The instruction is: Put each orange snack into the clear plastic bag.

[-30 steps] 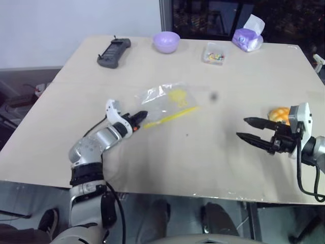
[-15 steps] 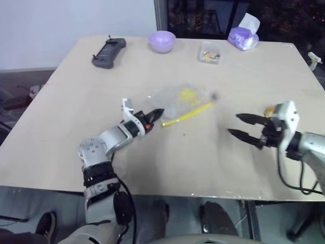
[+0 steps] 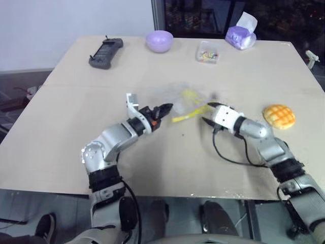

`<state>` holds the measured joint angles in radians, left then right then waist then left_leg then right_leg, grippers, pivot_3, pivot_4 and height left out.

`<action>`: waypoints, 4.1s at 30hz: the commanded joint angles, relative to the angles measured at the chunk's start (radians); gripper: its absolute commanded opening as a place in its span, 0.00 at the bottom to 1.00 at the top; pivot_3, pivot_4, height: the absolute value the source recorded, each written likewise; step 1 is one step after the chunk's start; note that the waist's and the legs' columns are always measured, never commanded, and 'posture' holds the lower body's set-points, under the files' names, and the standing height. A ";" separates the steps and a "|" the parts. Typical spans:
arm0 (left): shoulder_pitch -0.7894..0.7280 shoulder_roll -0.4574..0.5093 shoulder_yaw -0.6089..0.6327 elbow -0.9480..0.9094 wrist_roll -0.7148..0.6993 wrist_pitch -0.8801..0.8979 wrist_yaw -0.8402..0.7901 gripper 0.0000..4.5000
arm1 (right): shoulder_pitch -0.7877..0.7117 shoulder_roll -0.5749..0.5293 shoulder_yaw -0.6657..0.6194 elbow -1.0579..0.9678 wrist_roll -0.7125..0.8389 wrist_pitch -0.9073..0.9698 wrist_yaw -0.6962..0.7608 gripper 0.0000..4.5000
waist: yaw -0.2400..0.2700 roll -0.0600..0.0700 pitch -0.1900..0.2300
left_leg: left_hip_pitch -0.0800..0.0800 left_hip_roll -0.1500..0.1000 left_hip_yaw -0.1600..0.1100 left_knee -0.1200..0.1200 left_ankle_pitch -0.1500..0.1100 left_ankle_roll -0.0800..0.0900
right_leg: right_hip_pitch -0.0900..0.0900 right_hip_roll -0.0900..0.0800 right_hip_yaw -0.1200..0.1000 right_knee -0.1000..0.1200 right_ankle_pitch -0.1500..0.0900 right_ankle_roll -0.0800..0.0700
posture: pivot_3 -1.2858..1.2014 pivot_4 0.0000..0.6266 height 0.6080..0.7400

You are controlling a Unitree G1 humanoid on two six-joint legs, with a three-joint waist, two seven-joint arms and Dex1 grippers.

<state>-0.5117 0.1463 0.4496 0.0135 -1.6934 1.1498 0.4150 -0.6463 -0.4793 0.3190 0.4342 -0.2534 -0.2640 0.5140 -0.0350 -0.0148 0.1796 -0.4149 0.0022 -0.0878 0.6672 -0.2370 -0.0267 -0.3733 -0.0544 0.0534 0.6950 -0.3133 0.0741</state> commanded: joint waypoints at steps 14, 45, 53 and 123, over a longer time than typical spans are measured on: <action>0.043 0.111 -0.132 -0.063 -0.123 -0.136 -0.013 0.00 | -0.176 0.077 0.000 0.325 -0.072 -0.221 -0.064 0.63 | -0.004 0.000 0.000 | 0.000 0.000 0.000 0.000 0.000 0.000 | 0.000 0.000 0.000 0.000 0.000 0.000 | 0.52 0.24 1.00; 0.138 0.551 -0.258 -0.130 0.717 -0.416 -0.779 0.59 | -0.237 0.062 0.012 0.233 -0.226 -0.132 -0.145 0.00 | -0.005 0.001 0.001 | 0.001 0.000 0.003 -0.012 0.003 -0.004 | -0.006 0.001 0.002 -0.001 0.000 -0.001 | 0.52 0.24 1.00; 0.007 0.597 -0.554 -0.335 1.188 -0.680 -0.956 0.59 | -0.222 0.178 0.018 0.088 -0.247 0.176 -0.099 0.00 | -0.006 0.000 0.001 | -0.001 0.000 0.002 -0.015 0.003 -0.004 | -0.006 0.001 0.001 -0.005 0.000 -0.001 | 0.52 0.24 1.00; 0.029 0.443 -0.652 -0.182 1.862 -0.954 -0.997 0.02 | -0.245 0.247 0.064 0.033 -0.288 0.367 -0.124 0.00 | -0.011 0.001 0.002 | -0.001 0.002 0.005 -0.017 0.003 -0.004 | -0.012 0.002 0.005 0.000 0.000 -0.001 | 0.52 0.24 1.00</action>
<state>-0.4809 0.5830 -0.2350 -0.1409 0.1582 0.2094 -0.5882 -0.8822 -0.2273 0.3853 0.4903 -0.5530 0.1073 0.3846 -0.0463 -0.0139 0.1812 -0.4158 0.0039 -0.0823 0.6503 -0.2343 -0.0304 -0.3853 -0.0519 0.0582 0.6952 -0.3136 0.0731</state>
